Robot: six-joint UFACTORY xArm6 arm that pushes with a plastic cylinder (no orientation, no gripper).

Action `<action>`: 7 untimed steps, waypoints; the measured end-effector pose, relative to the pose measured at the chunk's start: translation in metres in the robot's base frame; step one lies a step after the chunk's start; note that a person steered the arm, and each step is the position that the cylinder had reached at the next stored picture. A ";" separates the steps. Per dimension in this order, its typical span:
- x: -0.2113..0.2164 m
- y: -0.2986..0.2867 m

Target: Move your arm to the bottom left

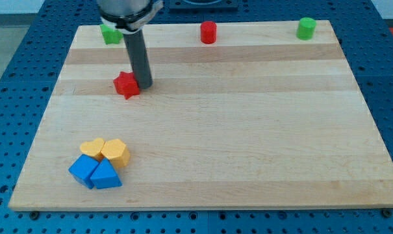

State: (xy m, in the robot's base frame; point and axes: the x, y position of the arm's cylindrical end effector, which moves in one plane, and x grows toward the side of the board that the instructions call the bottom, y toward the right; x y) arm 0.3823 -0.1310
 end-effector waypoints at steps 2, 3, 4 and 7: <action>0.006 -0.051; 0.006 -0.057; 0.006 -0.057; 0.034 0.026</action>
State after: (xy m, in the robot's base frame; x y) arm 0.4159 -0.1046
